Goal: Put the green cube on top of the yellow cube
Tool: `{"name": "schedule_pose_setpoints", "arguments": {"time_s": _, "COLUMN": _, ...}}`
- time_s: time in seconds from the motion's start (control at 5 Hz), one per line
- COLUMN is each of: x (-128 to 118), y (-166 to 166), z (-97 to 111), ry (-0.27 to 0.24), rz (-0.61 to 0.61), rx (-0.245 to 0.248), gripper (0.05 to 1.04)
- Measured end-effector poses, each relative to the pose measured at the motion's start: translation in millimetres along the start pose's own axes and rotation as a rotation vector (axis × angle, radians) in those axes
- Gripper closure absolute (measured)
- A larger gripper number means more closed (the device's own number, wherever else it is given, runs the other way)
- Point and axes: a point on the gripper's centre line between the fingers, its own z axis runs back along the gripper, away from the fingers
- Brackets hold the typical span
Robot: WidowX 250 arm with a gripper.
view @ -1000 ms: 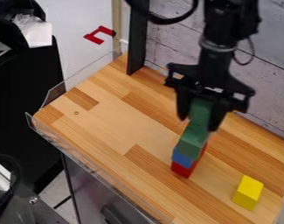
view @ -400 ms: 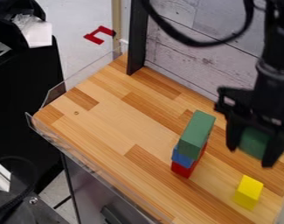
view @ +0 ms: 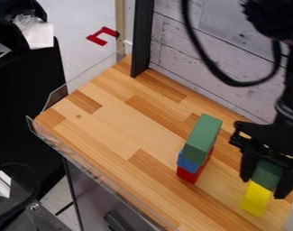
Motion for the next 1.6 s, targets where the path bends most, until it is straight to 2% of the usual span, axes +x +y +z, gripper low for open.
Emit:
{"name": "schedule_pose_setpoints", "arguments": {"time_s": 0.4, "x": 19.9, "y": -11.4, "z": -19.9, "ry": -0.016, "rz": 0.054, "rx": 0.042, "gripper": 0.498}}
{"name": "schedule_pose_setpoints", "arguments": {"time_s": 0.6, "x": 21.1, "y": -11.2, "z": -22.6, "ry": -0.025, "rz": 0.099, "rx": 0.036, "gripper": 0.498}}
{"name": "schedule_pose_setpoints", "arguments": {"time_s": 1.0, "x": 8.9, "y": 9.1, "z": -34.5, "ry": 0.026, "rz": 0.154, "rx": 0.066, "gripper": 0.498}}
{"name": "schedule_pose_setpoints", "arguments": {"time_s": 1.6, "x": 16.5, "y": 5.8, "z": -30.7, "ry": 0.007, "rz": 0.135, "rx": 0.033, "gripper": 0.498}}
